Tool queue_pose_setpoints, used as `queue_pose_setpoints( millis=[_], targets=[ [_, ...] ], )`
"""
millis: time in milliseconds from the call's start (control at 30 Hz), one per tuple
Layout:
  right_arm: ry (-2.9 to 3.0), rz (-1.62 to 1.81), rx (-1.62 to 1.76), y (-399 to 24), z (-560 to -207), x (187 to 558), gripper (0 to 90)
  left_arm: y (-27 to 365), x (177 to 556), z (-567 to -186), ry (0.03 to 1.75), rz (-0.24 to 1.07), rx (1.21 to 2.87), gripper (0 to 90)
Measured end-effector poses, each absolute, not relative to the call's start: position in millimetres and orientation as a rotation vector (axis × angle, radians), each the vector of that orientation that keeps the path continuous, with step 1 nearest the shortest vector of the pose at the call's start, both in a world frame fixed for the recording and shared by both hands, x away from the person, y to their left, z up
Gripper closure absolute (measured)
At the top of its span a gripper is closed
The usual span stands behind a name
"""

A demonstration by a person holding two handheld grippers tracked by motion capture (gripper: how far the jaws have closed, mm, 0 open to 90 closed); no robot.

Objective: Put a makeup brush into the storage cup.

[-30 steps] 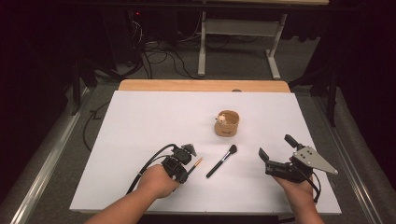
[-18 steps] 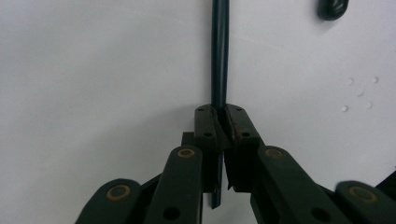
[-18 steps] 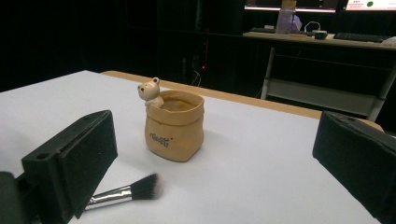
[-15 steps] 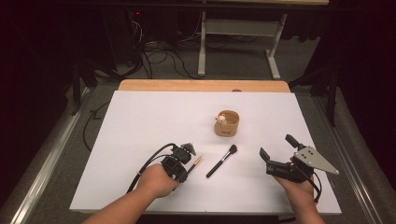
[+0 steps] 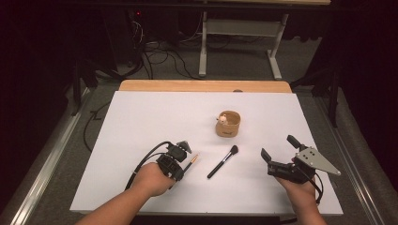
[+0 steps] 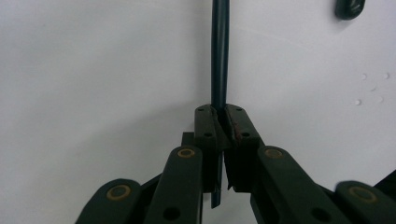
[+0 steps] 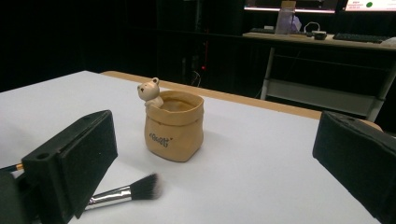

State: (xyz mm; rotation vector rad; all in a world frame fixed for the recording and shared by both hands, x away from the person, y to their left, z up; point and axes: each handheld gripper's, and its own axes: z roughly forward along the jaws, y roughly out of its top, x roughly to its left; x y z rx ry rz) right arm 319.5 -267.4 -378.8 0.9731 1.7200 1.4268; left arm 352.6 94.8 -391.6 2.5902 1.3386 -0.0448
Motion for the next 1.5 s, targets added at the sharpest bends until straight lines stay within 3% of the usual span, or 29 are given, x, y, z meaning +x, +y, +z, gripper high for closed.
queue_pose_setpoints(
  millis=[1033,1500],
  targets=[
    [1.731,1.410,0.951,-266,-379,320,1.4,154,370,-390,1.477,-0.005,2.486,84.6],
    [1.735,1.411,0.954,-265,-380,320,1.4,171,372,-389,1.470,0.045,2.342,84.6]
  ],
)
